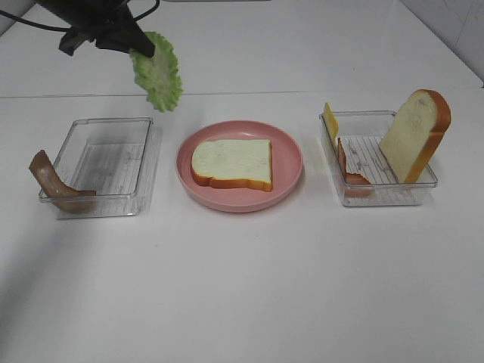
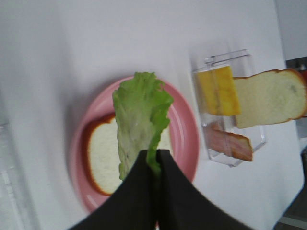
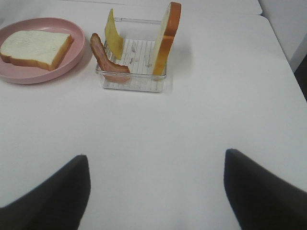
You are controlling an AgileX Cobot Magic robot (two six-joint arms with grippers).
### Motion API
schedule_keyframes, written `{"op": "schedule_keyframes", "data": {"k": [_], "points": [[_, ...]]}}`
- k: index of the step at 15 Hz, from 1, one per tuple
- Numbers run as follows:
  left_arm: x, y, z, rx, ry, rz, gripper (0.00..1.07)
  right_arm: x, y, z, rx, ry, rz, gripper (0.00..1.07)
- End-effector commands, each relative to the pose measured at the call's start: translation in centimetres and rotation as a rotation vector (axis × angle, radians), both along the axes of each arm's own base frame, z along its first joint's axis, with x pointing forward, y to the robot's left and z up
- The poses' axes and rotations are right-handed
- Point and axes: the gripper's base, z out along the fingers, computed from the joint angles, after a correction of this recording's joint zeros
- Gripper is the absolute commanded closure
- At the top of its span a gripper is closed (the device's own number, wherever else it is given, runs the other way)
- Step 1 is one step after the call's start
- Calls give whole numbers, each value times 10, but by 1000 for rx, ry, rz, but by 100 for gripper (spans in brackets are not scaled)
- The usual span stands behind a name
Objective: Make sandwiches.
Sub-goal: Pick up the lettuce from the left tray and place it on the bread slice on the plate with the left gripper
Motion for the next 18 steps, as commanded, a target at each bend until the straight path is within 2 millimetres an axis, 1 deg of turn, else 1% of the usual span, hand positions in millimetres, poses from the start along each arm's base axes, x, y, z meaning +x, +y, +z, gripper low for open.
{"op": "schedule_keyframes", "data": {"k": [1,3,5,6,7,10,11,12,16,18], "points": [[-4,-39,-4,-110,0,-78,107,-1,0,0,-2,-18,4,34],[-10,-73,-15,-157,8,-126,107,-1,0,0,-2,-18,4,34],[-13,-103,-23,-202,-4,-126,107,-1,0,0,-2,-18,4,34],[-13,-108,-25,-204,-12,-124,107,-1,0,0,-2,-18,4,34],[-15,-120,-29,-203,-24,-120,107,-1,0,0,-2,-18,4,34],[-17,-144,-53,-170,-41,-126,107,-1,0,0,-2,-18,4,34],[-18,-148,-72,-136,-15,-143,107,-1,0,0,-2,-18,4,34],[-17,-148,-78,-119,-5,-146,107,-1,0,0,-2,-18,4,34],[-18,-137,-90,64,-30,-197,107,-1,0,0,-2,-18,4,34],[-17,-132,-94,131,-6,-172,107,-1,0,0,-2,-18,4,34]]}}
